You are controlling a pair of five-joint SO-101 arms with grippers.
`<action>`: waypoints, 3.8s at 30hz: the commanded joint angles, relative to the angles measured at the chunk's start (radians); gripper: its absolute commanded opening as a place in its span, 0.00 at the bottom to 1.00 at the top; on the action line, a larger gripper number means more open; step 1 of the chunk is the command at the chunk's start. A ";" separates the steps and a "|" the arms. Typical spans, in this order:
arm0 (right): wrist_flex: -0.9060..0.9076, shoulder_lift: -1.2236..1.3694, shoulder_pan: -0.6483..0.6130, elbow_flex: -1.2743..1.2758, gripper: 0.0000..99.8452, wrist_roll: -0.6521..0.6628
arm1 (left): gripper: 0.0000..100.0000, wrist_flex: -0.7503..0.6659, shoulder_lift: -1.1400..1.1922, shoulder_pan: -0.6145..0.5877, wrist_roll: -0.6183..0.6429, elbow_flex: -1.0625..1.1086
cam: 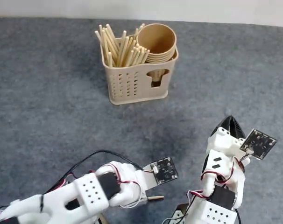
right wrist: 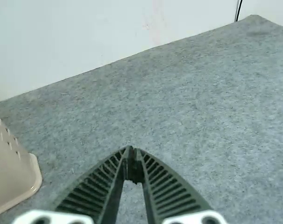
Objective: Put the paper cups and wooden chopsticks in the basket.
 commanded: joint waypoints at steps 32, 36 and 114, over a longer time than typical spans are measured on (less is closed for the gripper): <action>-0.025 -0.013 0.005 -0.013 0.01 -0.011 | 0.10 0.000 0.447 0.033 0.012 -0.302; -0.025 -0.013 0.005 -0.013 0.01 -0.011 | 0.07 0.000 0.449 0.033 0.012 -0.302; -0.025 -0.013 -0.139 -0.008 0.01 -0.006 | 0.01 -0.230 -0.193 -0.527 -0.044 -0.613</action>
